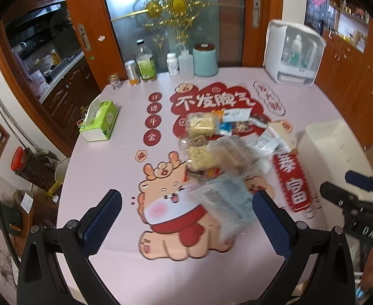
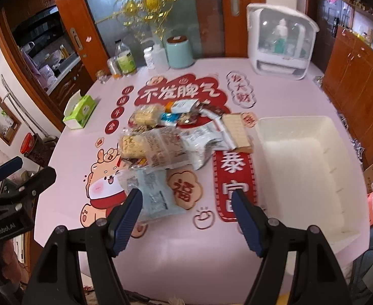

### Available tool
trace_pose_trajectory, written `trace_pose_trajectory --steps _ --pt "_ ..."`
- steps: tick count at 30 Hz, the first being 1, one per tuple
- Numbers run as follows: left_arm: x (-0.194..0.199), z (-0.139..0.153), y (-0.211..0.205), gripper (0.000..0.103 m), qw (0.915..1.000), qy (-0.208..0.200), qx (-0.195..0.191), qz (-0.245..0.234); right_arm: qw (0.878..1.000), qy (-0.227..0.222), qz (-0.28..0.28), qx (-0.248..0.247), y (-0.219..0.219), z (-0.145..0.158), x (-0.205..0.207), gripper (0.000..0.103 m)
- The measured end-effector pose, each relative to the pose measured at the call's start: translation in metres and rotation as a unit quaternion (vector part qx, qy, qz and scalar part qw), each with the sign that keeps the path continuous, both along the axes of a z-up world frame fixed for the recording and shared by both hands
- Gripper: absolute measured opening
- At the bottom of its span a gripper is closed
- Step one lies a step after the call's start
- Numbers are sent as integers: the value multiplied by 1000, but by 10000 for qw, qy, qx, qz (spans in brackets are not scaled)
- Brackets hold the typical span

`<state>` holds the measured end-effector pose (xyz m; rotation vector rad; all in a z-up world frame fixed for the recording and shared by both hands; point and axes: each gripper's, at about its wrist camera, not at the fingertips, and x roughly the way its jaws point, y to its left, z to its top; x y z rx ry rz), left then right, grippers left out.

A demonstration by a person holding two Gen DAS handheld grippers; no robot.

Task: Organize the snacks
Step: 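Reach both grippers into the pile and grasp a bread bag each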

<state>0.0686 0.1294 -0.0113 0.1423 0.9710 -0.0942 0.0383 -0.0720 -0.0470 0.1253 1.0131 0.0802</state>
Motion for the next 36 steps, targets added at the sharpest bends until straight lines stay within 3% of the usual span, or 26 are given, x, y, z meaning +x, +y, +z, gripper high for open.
trace_pose_trajectory --steps 8,15,19,21,25,28,33,36 --pt "65 -65 19 102 9950 405 534 -738 9960 530 709 -126 44 -66 47 73" --pt "121 -113 9 102 9782 608 864 -1788 9897 1022 1002 -59 46 -131 83 73" --pt "145 -130 1 102 9603 656 1183 -2439 9830 1292 1295 179 51 -155 97 73" --pt "157 -135 0 102 9530 761 1204 -2675 9805 1412 1360 128 57 -166 103 73" --pt "180 -145 -7 102 9379 1066 1103 -3113 9759 1502 1452 624 58 -175 110 70" --pt "184 -151 -19 102 9176 1166 1117 -3632 9732 1543 1562 681 60 -176 111 55" --pt "181 -166 -47 102 8812 1331 1353 -4329 9750 1533 1370 846 46 -165 107 13" --pt "181 -182 -64 102 8604 1405 1694 -4596 9790 1487 1131 815 36 -161 100 10"
